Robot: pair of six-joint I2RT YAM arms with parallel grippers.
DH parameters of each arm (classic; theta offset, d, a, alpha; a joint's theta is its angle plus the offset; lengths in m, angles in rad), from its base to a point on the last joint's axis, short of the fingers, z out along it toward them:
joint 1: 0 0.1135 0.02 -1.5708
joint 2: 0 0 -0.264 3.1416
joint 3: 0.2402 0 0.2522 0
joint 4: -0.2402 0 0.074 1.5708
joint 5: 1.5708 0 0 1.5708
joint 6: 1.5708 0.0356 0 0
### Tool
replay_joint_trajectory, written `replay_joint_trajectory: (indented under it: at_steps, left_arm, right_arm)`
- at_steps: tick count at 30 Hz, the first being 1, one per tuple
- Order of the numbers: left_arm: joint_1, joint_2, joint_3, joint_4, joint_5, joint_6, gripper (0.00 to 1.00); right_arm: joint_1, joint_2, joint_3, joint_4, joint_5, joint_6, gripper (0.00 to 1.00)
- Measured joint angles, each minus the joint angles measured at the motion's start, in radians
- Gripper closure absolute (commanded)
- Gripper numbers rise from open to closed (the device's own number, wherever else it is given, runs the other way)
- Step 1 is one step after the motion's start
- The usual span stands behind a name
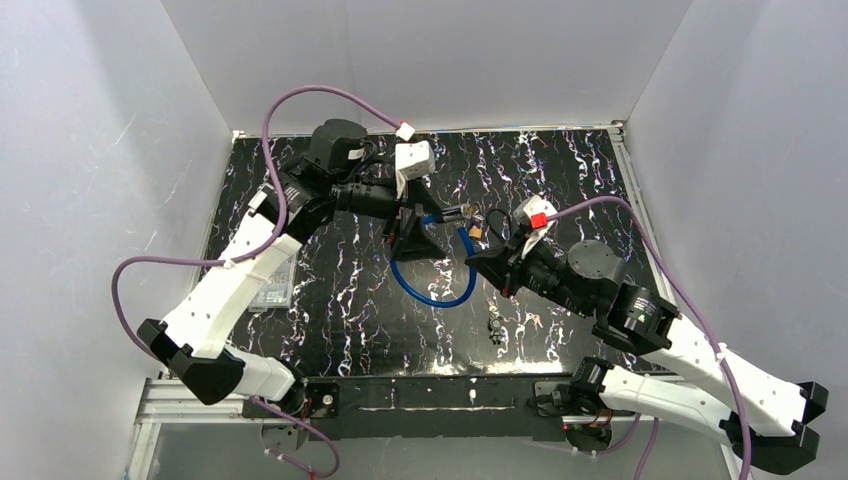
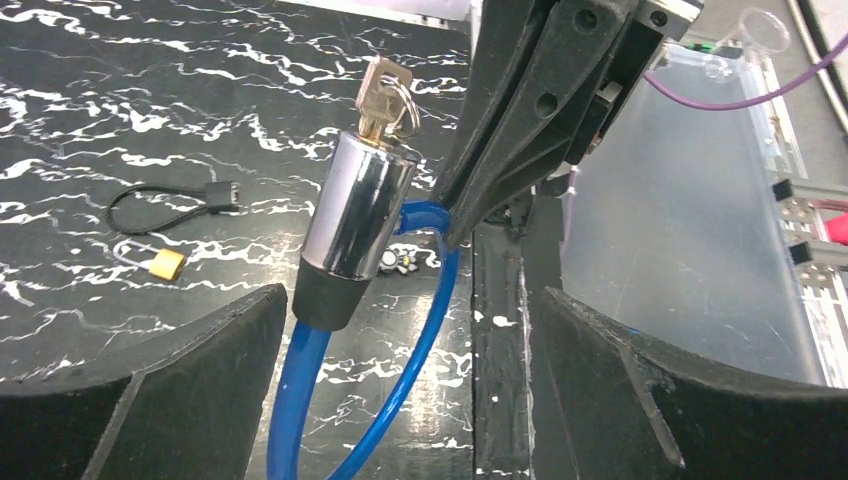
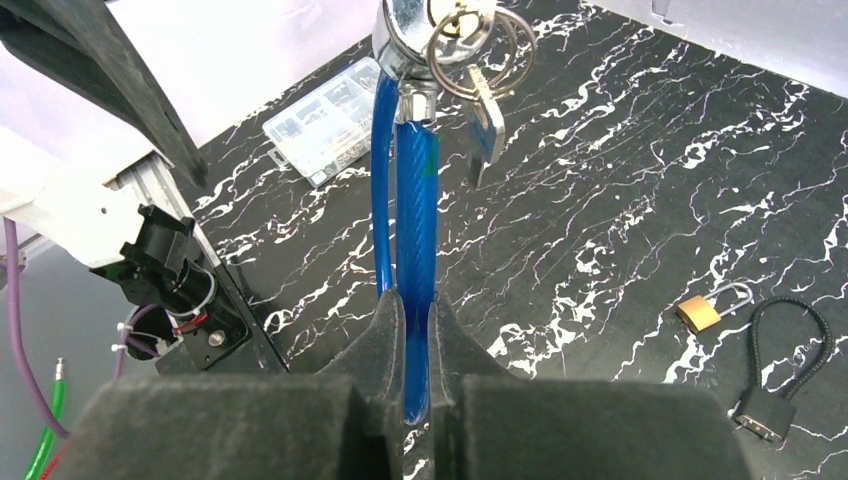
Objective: Unlock with the key
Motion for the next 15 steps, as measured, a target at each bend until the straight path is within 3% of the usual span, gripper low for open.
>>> replay_joint_trajectory:
  at_steps: [9,15]
  left_arm:
    - [0.028,0.036,-0.006,0.075,0.061,0.004,0.06]
    - [0.054,0.050,-0.006,0.123,0.145,-0.060,0.23]
  right_arm:
    - [0.016,0.010,0.038,0.005,-0.004,-0.010,0.99]
    - [0.021,0.027,0.048,0.011,-0.008,-0.010,0.99]
